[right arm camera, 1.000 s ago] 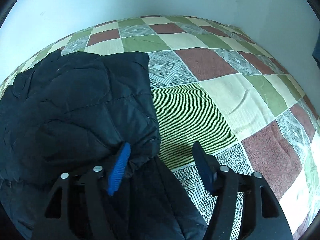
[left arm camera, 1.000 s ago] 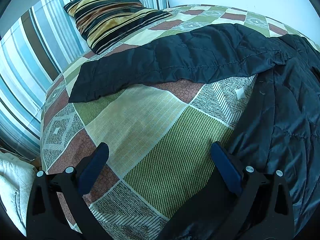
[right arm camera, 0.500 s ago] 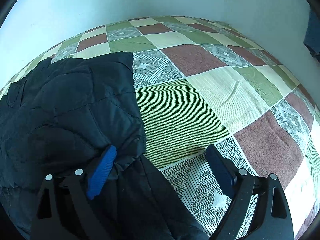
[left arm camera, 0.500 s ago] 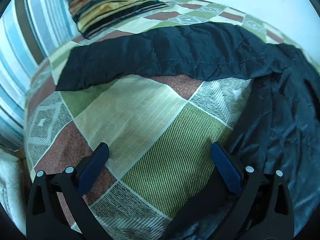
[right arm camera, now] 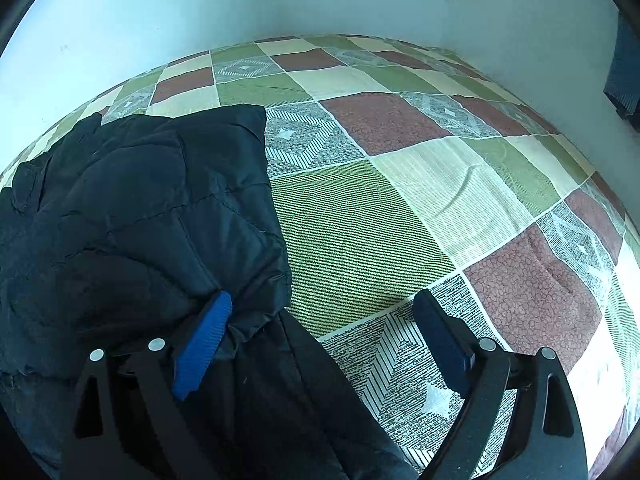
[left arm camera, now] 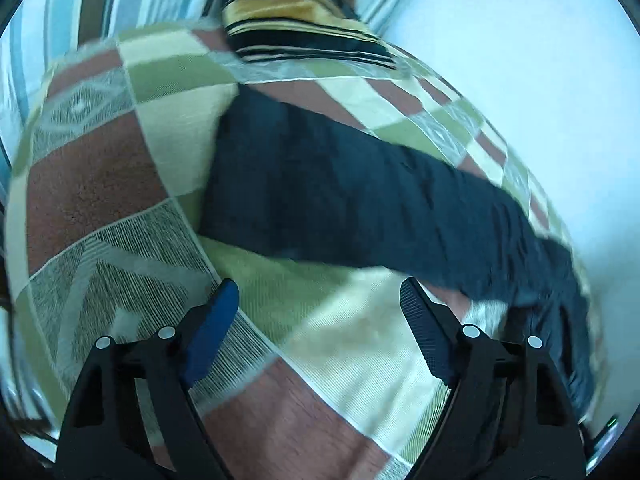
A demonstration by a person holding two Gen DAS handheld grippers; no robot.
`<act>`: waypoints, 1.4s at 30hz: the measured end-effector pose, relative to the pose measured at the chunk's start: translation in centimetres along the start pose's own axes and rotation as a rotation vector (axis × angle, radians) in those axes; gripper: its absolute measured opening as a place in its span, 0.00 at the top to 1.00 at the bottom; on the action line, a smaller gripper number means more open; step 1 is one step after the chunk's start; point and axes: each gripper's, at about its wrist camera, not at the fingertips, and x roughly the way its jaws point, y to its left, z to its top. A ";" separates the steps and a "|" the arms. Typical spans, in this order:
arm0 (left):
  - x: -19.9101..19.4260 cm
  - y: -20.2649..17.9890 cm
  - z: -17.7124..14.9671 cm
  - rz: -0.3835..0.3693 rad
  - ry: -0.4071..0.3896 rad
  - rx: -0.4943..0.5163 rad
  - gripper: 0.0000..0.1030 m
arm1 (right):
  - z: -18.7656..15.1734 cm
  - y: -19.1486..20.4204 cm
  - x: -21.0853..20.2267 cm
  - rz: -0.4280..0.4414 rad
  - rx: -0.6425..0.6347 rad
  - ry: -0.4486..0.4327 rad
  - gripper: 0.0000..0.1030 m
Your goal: Fold large clothes
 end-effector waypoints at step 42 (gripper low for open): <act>-3.7 -26.3 -0.7 -0.345 -0.044 0.318 0.93 | -0.1 -0.2 -0.1 0.020 0.015 -0.001 0.12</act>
